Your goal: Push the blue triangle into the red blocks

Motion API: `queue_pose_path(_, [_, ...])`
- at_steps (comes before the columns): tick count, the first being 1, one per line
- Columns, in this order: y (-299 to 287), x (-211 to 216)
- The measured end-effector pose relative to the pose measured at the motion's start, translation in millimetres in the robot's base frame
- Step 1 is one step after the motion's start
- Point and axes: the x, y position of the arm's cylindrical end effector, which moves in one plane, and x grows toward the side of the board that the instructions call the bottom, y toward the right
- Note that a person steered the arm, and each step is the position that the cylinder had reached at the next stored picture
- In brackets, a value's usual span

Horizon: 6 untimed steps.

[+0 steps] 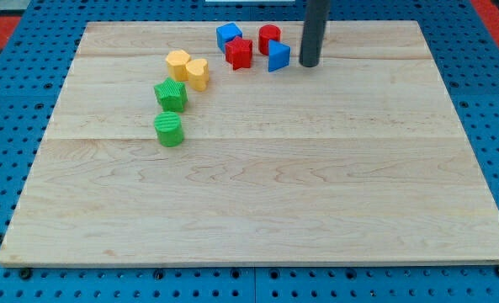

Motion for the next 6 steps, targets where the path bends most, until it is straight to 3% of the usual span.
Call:
queue_pose_path(2, [-40.4, -17.5])
queue_pose_path(6, [-35.9, -16.1])
